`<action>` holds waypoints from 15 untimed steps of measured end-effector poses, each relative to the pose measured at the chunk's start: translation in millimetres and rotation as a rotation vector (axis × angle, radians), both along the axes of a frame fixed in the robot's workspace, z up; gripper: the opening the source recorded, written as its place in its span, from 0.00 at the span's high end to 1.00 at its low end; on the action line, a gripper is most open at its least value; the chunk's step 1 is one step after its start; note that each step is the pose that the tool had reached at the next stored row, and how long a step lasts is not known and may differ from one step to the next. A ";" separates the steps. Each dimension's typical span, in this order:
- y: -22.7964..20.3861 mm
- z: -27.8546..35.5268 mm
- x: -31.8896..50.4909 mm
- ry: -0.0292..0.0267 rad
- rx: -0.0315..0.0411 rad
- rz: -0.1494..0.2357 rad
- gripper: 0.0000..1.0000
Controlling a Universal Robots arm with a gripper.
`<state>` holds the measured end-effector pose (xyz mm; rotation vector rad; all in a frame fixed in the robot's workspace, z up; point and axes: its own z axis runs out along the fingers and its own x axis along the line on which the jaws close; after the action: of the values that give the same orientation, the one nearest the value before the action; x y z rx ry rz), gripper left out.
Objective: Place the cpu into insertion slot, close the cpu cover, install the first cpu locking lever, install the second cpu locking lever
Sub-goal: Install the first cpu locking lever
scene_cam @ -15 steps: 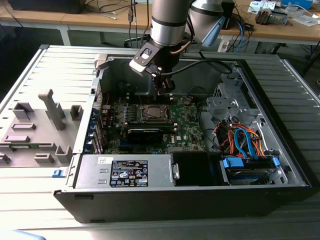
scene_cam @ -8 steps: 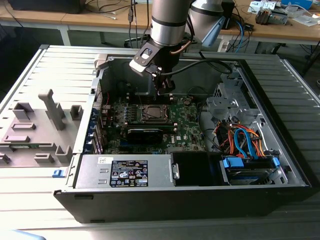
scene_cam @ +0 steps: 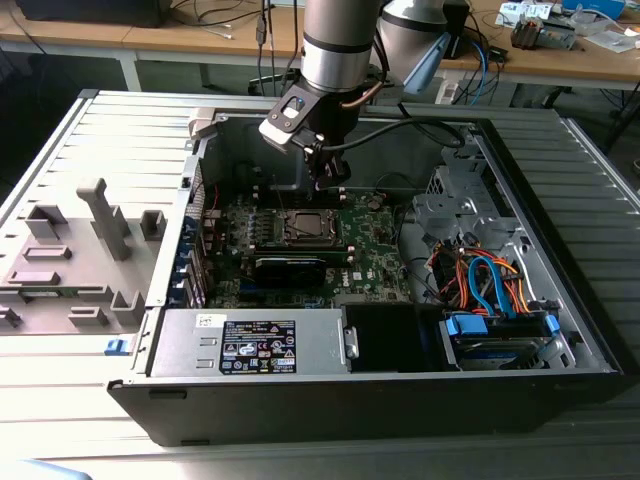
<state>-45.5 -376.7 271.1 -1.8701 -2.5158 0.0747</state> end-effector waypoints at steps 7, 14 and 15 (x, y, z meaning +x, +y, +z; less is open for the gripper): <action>0.0 0.0 0.0 0.0000 0.0001 0.006 0.89; 0.0 0.0 0.0 0.0000 0.0000 0.010 0.89; 0.0 0.0 0.0 0.0000 0.0000 0.011 0.89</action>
<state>-45.5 -376.7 271.0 -1.8565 -2.5262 0.0747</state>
